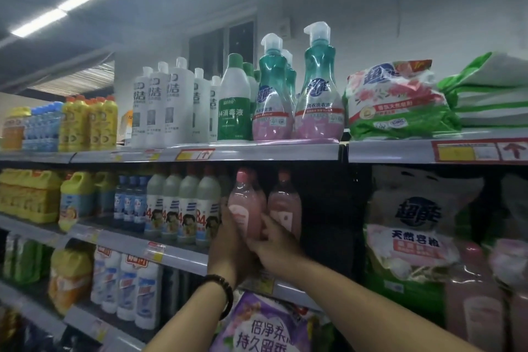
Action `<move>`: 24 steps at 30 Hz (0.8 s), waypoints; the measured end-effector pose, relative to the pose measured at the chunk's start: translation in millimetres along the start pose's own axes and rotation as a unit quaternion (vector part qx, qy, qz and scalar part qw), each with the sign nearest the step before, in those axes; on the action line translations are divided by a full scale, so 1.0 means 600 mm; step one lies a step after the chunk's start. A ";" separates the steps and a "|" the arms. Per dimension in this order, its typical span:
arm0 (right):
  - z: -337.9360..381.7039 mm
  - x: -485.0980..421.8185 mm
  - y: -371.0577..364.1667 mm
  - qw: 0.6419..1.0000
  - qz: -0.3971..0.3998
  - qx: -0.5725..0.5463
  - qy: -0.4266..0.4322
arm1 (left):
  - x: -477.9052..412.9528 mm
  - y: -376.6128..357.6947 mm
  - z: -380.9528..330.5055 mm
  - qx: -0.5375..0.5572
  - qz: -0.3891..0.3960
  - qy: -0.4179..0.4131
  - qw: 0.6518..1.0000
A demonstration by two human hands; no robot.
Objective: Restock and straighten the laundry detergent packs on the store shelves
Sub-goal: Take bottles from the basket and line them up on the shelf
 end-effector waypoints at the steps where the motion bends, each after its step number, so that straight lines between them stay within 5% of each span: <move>1: -0.006 -0.004 -0.004 1.000 0.006 0.004 0.007 | 0.002 -0.004 0.004 -0.021 -0.007 0.004 1.000; 10: -0.007 0.011 0.014 0.999 0.007 0.037 0.009 | 0.047 0.006 -0.016 -0.018 -0.073 0.003 0.997; 14: -0.013 0.042 0.068 0.996 -0.034 0.079 0.026 | 0.111 0.008 -0.093 -0.017 -0.113 -0.071 0.991; 18: -0.030 0.115 0.150 0.986 -0.086 0.140 0.034 | 0.160 -0.050 -0.172 0.116 -0.011 -0.110 0.987; 24: -0.099 0.214 0.311 0.960 -0.172 0.220 -0.015 | 0.236 -0.164 -0.254 0.213 0.151 -0.047 0.964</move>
Point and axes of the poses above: each hand's wrist, its own x-axis away from the middle knuckle, its own y-axis out of the back of the hand, z = x × y, the point moved 7 cm from there along -x, towards the middle knuckle, and after that the axes turned 6 degrees about -y, right-handed, at the moved point
